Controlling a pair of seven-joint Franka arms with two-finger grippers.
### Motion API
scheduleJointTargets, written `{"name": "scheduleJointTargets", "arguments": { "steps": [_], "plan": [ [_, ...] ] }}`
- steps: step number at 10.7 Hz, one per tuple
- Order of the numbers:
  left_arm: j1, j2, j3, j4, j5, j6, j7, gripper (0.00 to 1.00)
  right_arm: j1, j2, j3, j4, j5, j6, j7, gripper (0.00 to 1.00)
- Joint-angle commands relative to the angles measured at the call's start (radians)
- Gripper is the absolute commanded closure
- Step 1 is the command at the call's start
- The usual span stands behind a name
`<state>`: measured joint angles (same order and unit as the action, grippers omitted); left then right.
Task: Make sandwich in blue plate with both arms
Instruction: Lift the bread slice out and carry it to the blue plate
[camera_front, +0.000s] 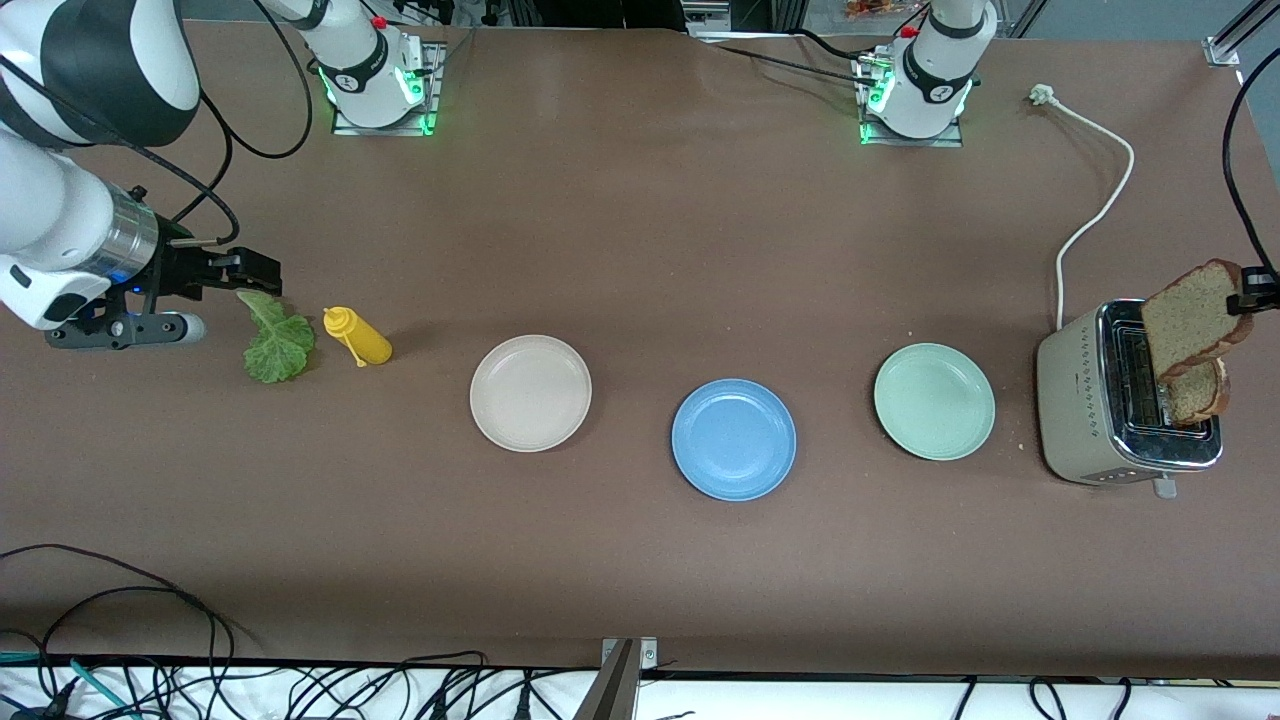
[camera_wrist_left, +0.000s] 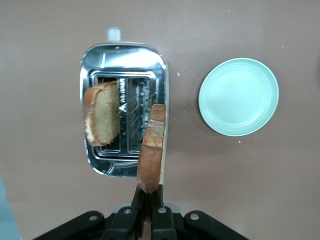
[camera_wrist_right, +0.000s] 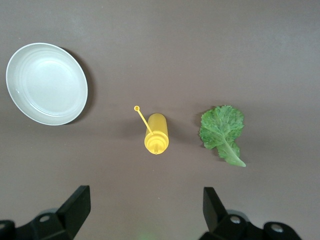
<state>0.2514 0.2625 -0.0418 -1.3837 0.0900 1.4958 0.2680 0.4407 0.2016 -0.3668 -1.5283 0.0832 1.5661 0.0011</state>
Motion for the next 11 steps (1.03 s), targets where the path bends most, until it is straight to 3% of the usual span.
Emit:
{"name": "scheduleJointTargets", "arguments": {
  "steps": [1,3,8,11],
  "plan": [
    [-0.07,-0.005,0.01,-0.005,0.014,-0.009,0.011,1.0,0.0,-0.005,-0.001,0.0,0.015,-0.012,0.007,0.0],
    [-0.098,0.003,0.011,-0.009,-0.006,-0.006,0.007,1.0,-0.002,-0.007,-0.001,0.0,0.017,-0.014,0.002,0.0],
    [-0.187,0.03,0.013,-0.052,-0.27,0.009,-0.257,1.0,-0.002,-0.007,-0.003,0.0,0.017,-0.012,0.0,0.0],
    [-0.282,0.072,0.011,-0.115,-0.456,0.122,-0.386,1.0,-0.002,-0.005,-0.003,0.002,0.018,-0.008,0.002,0.0]
  ]
}}
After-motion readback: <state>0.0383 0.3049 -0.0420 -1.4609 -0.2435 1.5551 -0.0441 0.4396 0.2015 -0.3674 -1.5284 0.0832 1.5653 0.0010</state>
